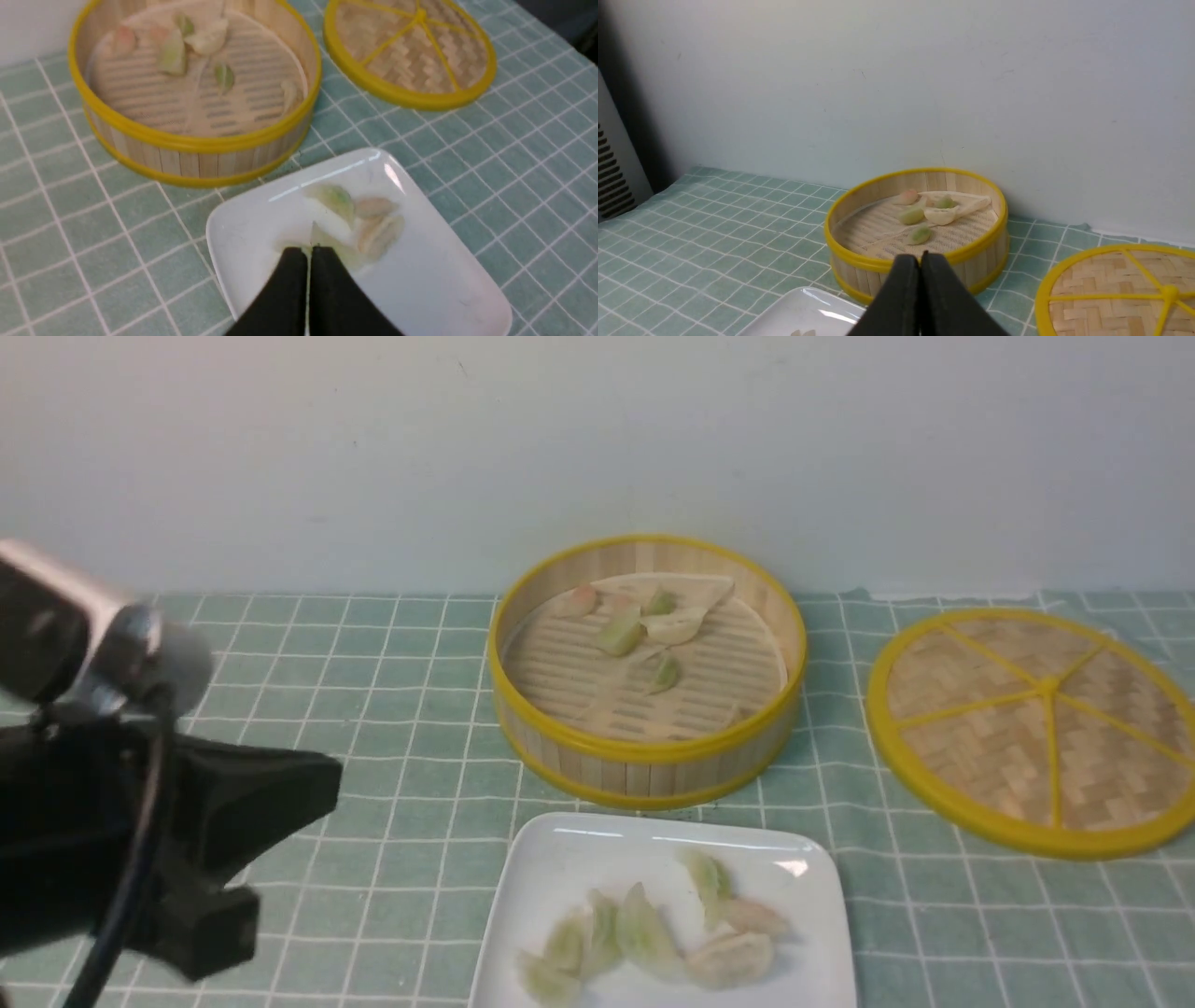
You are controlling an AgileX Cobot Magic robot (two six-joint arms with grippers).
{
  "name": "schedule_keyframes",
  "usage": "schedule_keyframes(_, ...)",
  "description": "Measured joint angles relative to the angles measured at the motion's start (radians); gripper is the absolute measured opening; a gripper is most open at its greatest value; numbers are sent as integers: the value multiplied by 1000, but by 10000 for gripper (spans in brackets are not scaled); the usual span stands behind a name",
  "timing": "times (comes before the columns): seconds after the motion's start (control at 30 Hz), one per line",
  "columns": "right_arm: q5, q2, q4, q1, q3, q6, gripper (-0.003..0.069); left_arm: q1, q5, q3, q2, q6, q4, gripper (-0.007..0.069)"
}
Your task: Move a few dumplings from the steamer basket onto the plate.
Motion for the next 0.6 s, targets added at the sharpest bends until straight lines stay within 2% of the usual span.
schedule_keyframes(0.23, 0, 0, -1, 0, 0, -1, -15, 0, -99, 151, -378, -3, -55, -6)
schedule_keyframes(0.6, 0, 0, -1, 0, 0, -1, -15, 0, -84, 183, -642, -6, -109, -6)
